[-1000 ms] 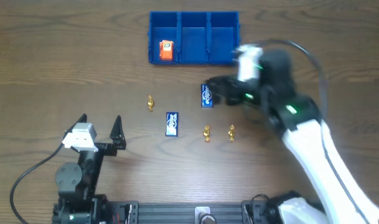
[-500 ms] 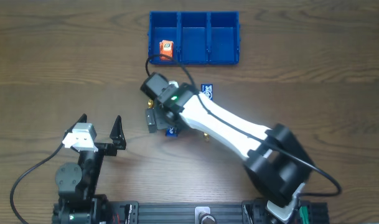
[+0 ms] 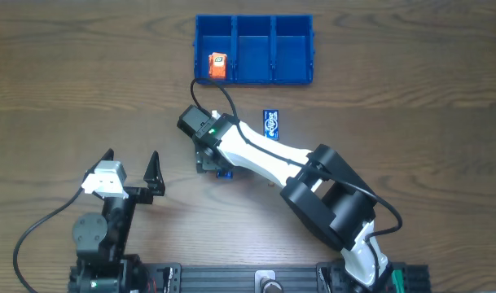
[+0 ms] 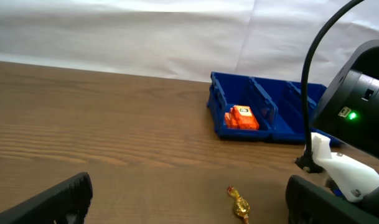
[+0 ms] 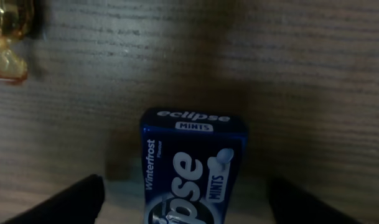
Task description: Sort Candies Into Trays
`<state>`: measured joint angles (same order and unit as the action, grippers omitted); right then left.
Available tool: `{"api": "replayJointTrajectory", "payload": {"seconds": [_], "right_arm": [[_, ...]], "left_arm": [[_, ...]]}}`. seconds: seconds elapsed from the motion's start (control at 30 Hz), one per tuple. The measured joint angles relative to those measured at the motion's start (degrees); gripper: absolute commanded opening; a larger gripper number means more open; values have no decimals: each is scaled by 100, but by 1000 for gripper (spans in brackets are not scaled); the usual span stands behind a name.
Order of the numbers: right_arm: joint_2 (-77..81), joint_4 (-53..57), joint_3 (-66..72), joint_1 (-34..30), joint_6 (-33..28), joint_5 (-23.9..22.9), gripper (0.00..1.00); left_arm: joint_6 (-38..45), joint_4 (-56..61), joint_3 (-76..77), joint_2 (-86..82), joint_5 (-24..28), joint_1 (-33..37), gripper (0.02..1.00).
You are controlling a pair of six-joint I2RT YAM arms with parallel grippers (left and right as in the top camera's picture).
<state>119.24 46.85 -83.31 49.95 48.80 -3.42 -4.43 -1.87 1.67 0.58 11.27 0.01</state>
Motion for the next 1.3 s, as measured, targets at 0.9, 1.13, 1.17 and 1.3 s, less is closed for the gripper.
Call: {"api": "replayJointTrajectory", "payload": {"seconds": [0.9, 1.13, 1.17, 1.3], "right_arm": [[116, 1958, -1928, -199, -461, -697, 154], [4, 1773, -4120, -1381, -1591, -1117, 123], [0, 1561, -4159, -1615, -1755, -1169, 123], [129, 964, -4162, -2035, -2197, -1185, 123]], "left_arm": [[0, -2, 0, 2, 0, 0, 998], [0, 0, 0, 0, 2, 0, 998], [0, 0, 0, 0, 0, 0, 998], [0, 0, 0, 0, 0, 0, 998]]}}
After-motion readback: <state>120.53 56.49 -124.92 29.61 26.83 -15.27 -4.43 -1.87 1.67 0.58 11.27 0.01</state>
